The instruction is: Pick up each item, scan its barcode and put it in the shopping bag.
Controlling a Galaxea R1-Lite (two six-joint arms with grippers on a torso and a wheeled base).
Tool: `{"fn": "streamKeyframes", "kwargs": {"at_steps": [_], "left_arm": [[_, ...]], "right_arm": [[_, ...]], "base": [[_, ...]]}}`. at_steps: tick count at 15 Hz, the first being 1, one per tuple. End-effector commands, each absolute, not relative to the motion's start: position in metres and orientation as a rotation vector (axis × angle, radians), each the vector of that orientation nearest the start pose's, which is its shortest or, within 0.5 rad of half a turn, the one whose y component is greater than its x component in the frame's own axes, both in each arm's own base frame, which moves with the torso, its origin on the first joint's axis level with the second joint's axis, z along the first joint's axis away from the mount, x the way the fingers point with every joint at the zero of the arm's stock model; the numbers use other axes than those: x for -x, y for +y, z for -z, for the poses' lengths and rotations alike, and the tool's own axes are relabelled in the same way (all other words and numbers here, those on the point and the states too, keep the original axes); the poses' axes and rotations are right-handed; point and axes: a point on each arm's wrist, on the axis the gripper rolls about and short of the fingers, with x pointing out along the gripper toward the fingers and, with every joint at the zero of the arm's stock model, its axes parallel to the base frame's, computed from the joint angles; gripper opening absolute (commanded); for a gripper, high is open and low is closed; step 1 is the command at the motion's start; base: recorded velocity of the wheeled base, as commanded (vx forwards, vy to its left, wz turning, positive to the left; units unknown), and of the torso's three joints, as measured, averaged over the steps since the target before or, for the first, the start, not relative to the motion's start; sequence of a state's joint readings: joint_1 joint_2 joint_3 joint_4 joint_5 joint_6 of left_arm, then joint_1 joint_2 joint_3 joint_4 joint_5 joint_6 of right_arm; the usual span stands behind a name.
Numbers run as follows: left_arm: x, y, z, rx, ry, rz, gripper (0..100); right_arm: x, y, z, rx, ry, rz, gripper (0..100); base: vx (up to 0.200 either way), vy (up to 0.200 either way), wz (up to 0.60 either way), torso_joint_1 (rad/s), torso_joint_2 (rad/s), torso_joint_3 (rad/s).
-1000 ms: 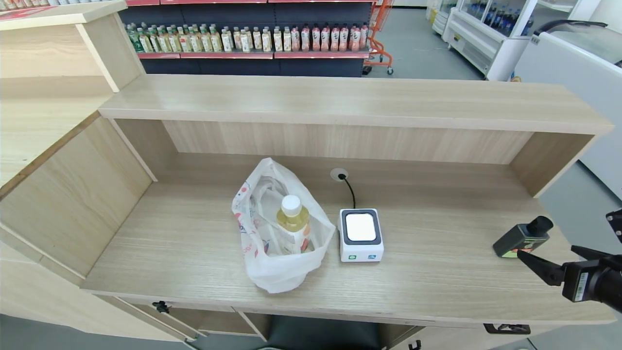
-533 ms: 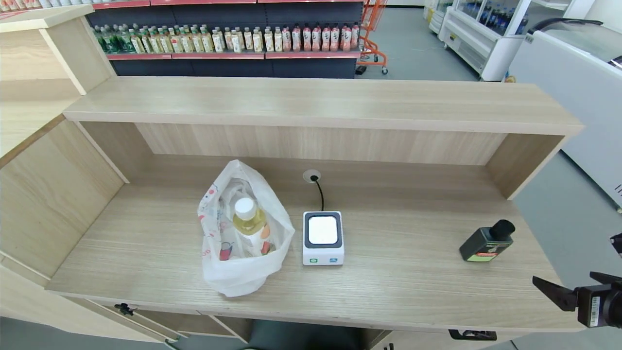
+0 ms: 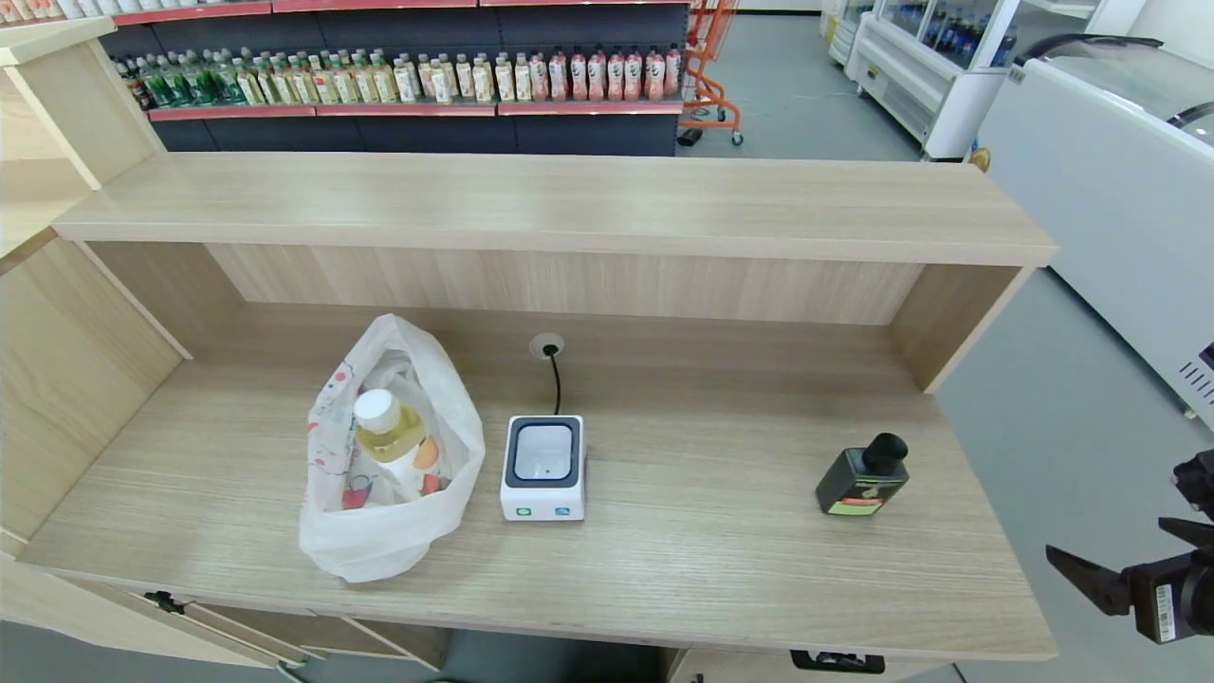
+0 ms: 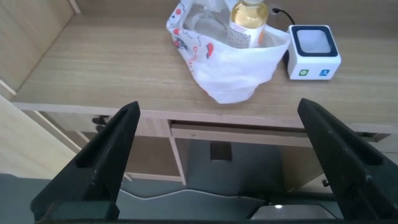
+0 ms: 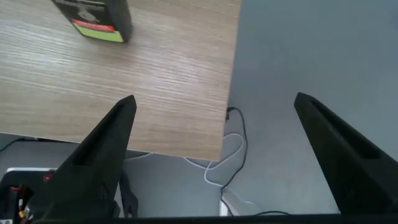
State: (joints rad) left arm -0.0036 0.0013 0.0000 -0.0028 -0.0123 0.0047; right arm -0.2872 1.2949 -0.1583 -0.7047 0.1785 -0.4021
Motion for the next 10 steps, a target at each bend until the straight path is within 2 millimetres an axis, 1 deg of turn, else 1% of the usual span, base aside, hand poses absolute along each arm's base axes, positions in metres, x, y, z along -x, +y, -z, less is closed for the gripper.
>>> {"fn": "streamKeyframes", "kwargs": {"at_steps": [1, 4, 7, 10], "left_arm": [[0.023, 0.000, -0.076, 0.000, -0.002, 0.015, 100], [0.023, 0.000, -0.076, 0.002, -0.002, 0.017, 100], [0.023, 0.000, -0.076, 0.002, -0.002, 0.017, 100], [0.023, 0.000, -0.076, 0.002, -0.002, 0.017, 100]], "right_arm": [[-0.155, -0.040, -0.114, 0.309, 0.469, -0.002, 100], [-0.167, -0.036, -0.107, 0.344, 0.507, -0.070, 100], [-0.183, -0.018, -0.102, 0.366, 0.517, -0.190, 100], [-0.208, -0.004, -0.100, 0.381, 0.517, -0.287, 100]], "base": [[0.000, -0.200, 0.00, 0.002, 0.00, 0.002], [0.000, 0.000, 0.00, 0.000, 0.00, 0.000], [0.000, 0.000, 0.00, 0.000, 0.00, 0.000], [0.000, 0.000, 0.00, 0.000, 0.00, 0.000]]}}
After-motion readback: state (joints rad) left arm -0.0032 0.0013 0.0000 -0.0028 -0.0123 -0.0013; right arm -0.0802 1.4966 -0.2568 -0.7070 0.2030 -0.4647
